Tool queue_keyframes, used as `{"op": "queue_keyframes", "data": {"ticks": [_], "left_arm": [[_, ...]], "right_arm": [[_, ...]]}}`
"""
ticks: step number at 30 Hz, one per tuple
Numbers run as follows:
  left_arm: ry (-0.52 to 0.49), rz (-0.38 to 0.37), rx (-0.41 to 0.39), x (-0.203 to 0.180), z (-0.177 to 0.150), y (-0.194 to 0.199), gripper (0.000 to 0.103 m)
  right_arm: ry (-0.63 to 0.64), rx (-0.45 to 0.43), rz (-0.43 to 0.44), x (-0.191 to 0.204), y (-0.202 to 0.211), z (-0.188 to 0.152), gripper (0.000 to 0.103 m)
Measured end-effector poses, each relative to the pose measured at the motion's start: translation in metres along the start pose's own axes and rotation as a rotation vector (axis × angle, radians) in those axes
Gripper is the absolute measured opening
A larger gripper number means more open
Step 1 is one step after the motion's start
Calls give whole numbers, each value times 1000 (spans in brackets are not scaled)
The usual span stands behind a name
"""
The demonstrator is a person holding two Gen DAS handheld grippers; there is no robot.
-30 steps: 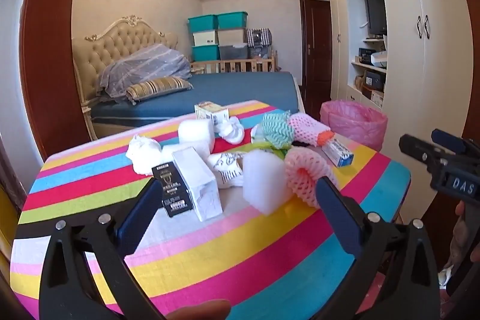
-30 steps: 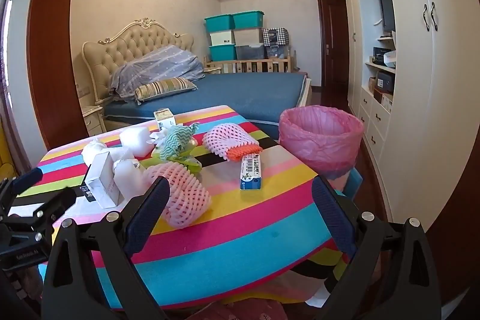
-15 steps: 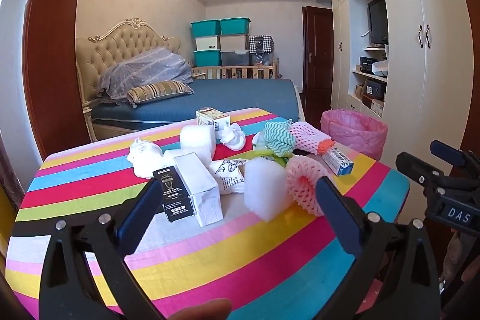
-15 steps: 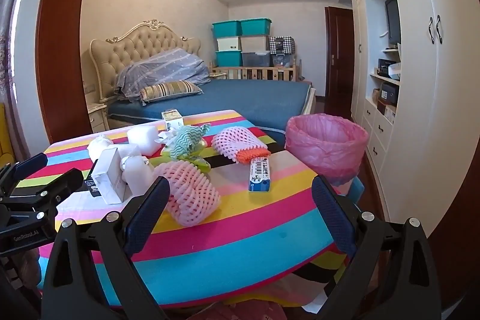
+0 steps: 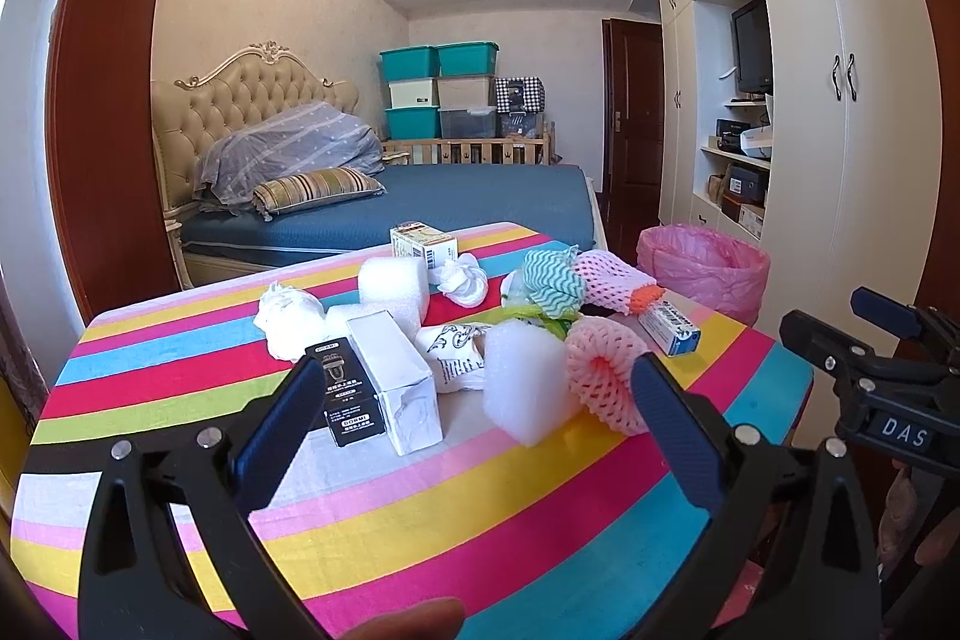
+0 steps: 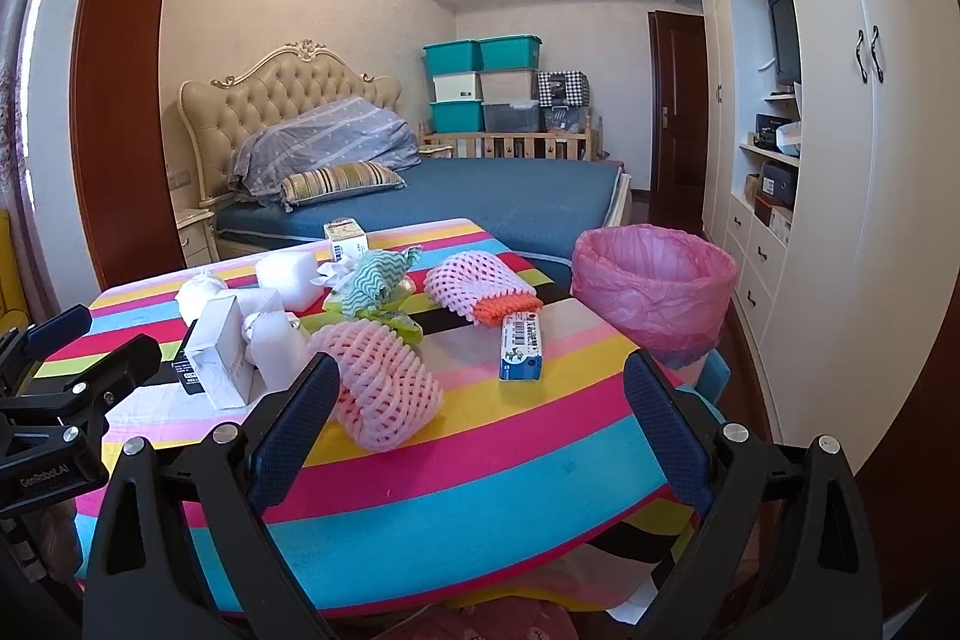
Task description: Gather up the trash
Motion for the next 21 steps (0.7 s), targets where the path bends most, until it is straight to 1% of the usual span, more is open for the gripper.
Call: {"op": "queue_keyframes", "data": {"ticks": [13,21], "left_arm": [[7,2,0,1,0,2,99],[15,5,-13,1,0,5,99]], "right_arm": [[-6,16,11,-4,-3,-2,89],[-6,18,12,-3,-4,-3,89]]}}
Point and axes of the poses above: each gripper's, at about its wrist camera, not at the fingertips, and y roughly against the way its jaws point, x to its left, z to its top, the point moved 1 cm from there along -y, roughly the way its jaws point, and after that the axes turned 11 degrees about -z, right-handed, at the moved point
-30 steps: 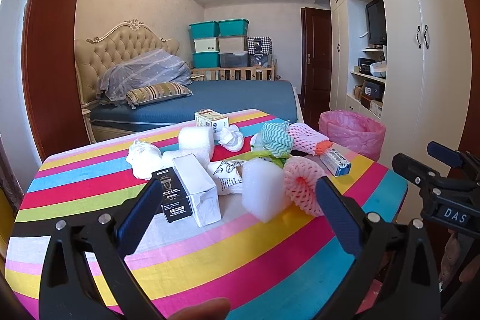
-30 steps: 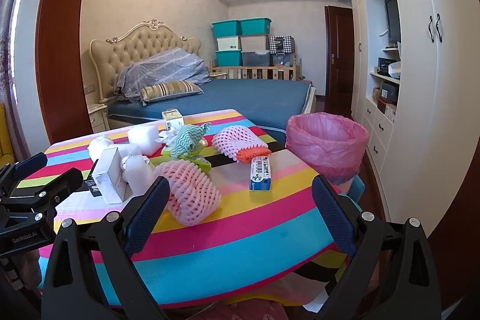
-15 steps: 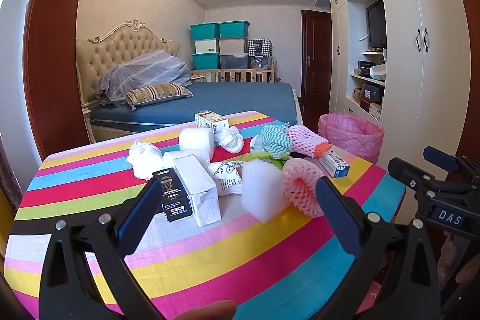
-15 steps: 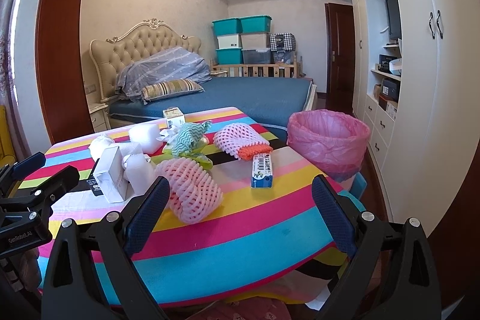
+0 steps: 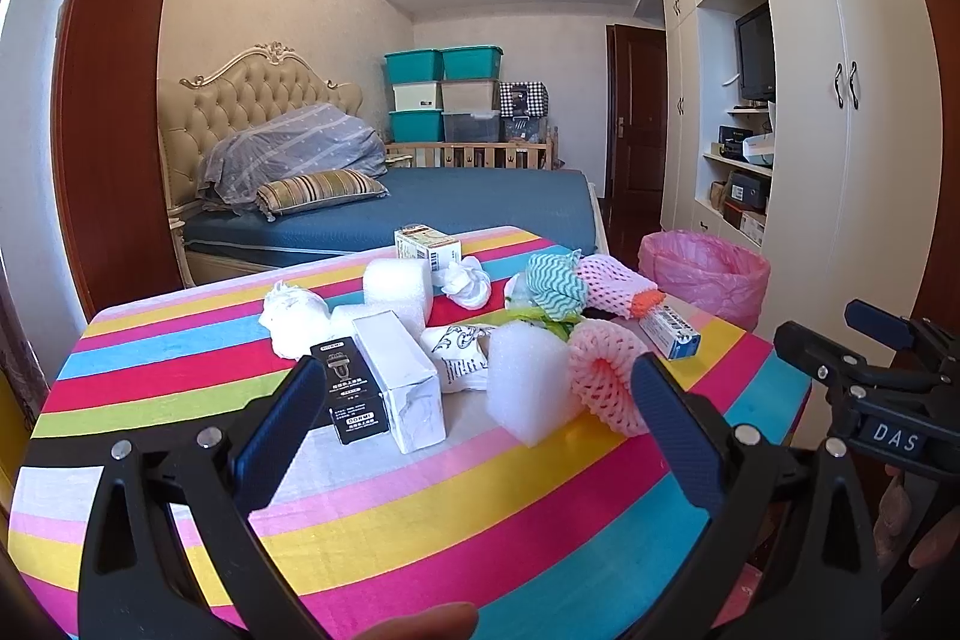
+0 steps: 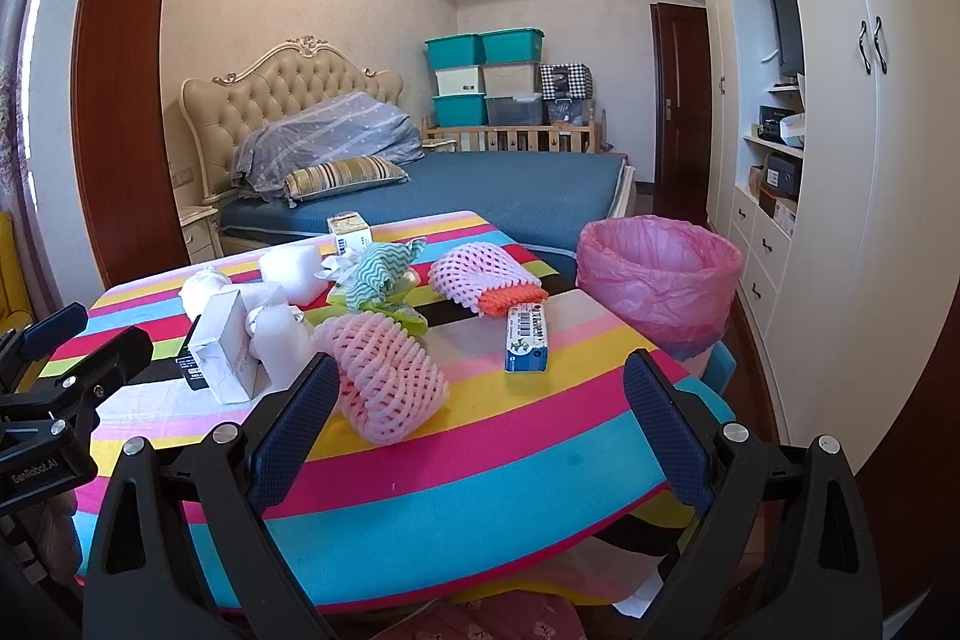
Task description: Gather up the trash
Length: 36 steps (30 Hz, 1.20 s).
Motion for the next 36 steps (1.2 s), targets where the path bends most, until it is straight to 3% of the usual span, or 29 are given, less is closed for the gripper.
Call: {"op": "queue_keyframes", "data": {"ticks": [36], "left_arm": [[27,-12,18,2,-6,-1,99]], "right_arm": [[1,5,0,3,0,-2,89]]}}
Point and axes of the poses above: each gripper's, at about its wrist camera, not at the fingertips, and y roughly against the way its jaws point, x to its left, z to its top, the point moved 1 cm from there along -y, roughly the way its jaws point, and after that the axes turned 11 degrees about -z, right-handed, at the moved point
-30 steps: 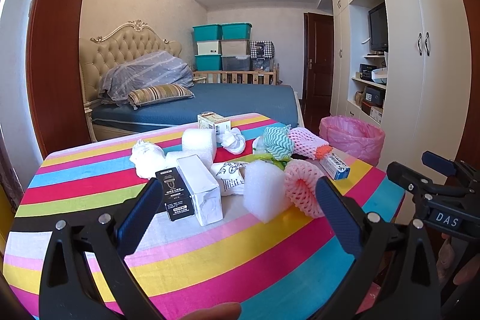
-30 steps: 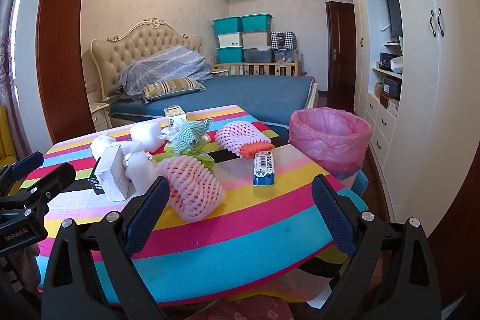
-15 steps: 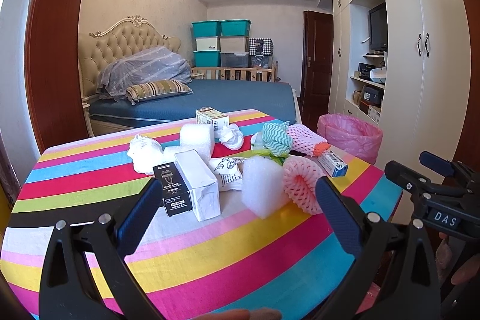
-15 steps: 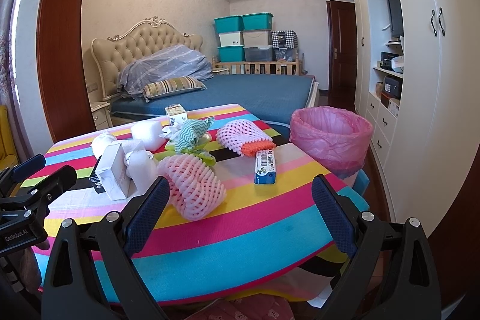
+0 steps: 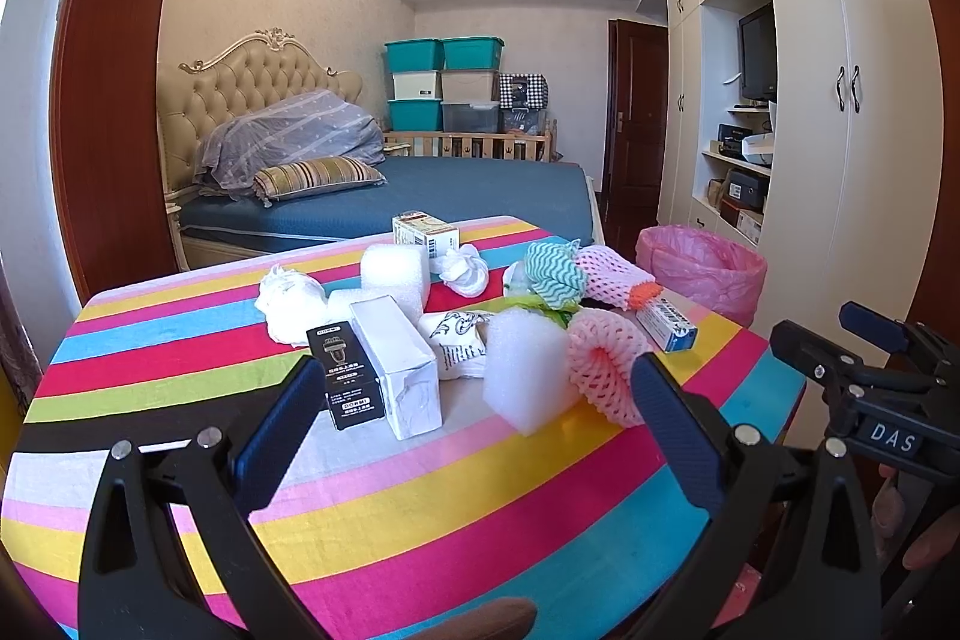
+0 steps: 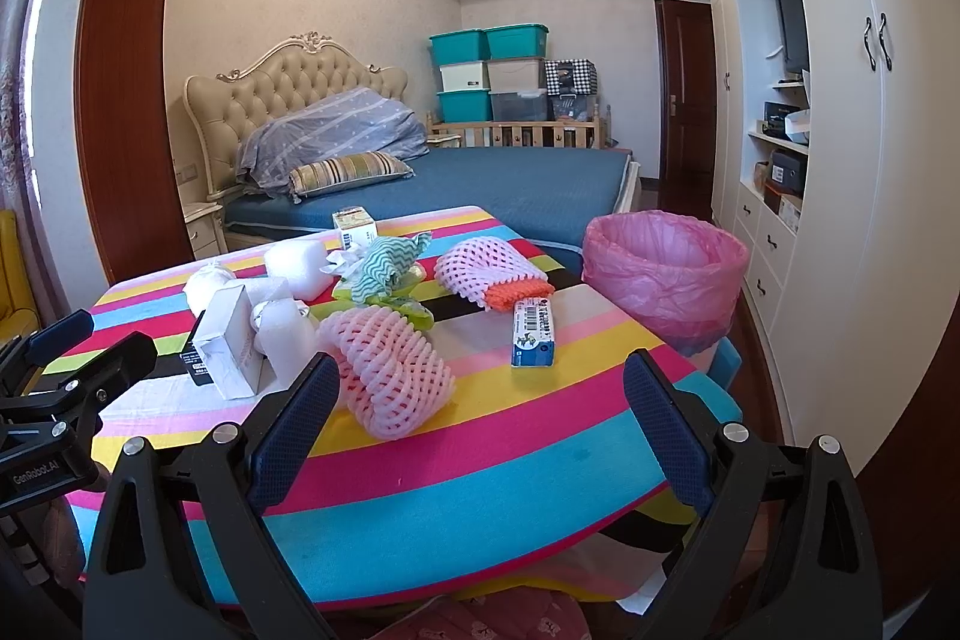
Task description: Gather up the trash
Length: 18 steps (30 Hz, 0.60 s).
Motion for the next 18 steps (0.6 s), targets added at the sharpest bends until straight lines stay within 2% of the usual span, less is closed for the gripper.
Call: {"op": "queue_keyframes", "data": {"ticks": [9,18], "left_arm": [[2,-9,-3,2,-1,2,99],[16,15,-7,6,-2,5,99]], "right_arm": [[0,0,-1,0,0,0,89],[0,1,0,0,0,0,89]]}}
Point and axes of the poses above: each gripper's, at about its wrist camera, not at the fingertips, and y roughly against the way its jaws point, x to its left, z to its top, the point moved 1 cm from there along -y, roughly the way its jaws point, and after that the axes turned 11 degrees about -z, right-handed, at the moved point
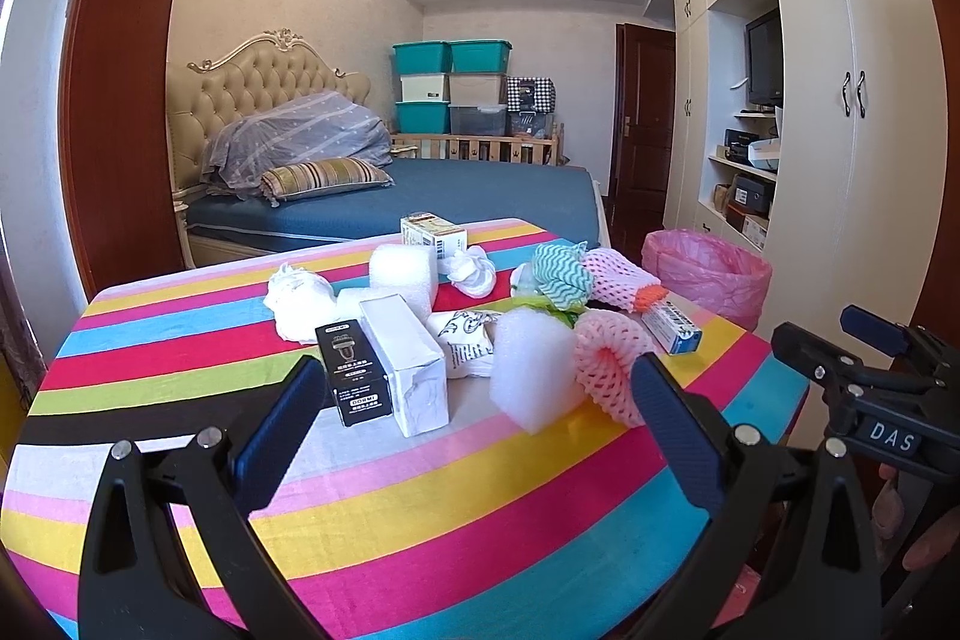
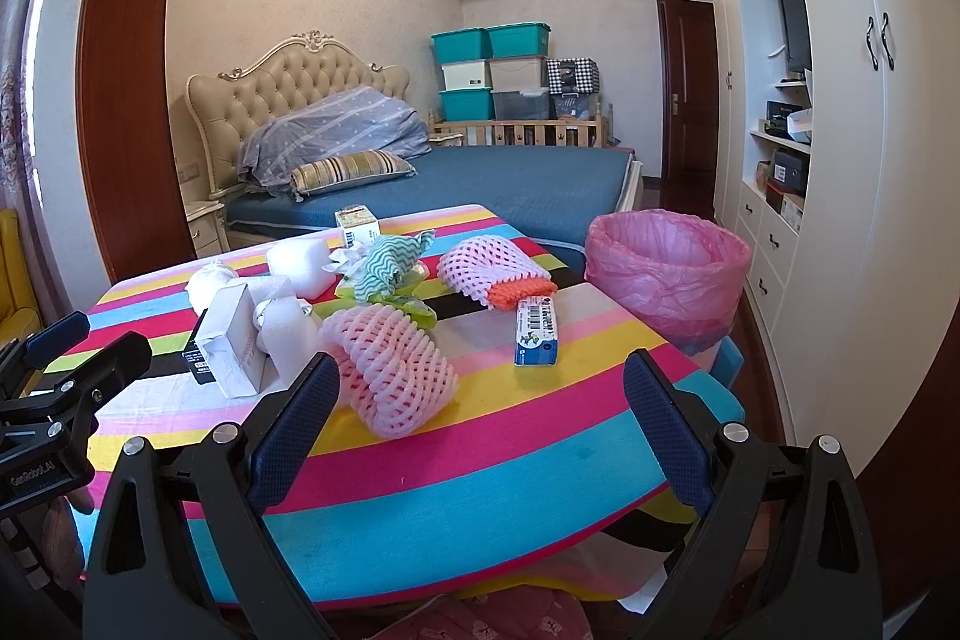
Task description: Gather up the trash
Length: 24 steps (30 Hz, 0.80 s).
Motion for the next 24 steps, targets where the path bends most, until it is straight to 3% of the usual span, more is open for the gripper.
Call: {"op": "queue_keyframes", "data": {"ticks": [17,24], "left_arm": [[-7,-3,15,0,-3,-3,99],[-8,22,84,11,-9,-13,99]], "right_arm": [[55,53,41,22,-10,-3,89],[93,91,80,32,-31,-1,89]]}}
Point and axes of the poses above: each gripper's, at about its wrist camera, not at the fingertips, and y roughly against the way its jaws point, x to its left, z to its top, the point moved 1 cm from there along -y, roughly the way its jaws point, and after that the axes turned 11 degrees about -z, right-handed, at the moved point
